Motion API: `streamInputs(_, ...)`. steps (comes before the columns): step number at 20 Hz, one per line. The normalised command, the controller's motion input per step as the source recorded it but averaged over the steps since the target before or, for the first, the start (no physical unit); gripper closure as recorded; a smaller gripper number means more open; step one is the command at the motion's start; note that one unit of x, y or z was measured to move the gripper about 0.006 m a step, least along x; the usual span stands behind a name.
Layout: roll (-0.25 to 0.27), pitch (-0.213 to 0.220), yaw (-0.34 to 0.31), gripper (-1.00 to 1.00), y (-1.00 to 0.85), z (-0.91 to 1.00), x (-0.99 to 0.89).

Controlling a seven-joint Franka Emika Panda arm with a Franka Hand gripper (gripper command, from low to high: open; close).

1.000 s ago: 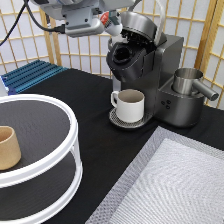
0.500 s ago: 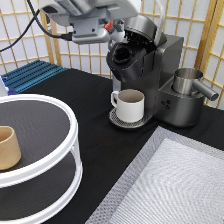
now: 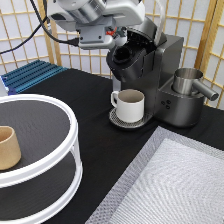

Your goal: Make coffee

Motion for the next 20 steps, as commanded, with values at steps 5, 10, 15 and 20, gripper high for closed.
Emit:
streamInputs(5,-0.002,0.017,-0.054,1.00,0.14,-0.04,0.29)
streamInputs(10,-0.005,0.014,-0.058,1.00,0.30,-0.12,0.10)
streamInputs(15,-0.003,0.002,-0.056,1.00,0.20,-0.12,0.00)
streamInputs(20,0.000,0.000,-0.058,1.00,0.05,-0.07,-0.01)
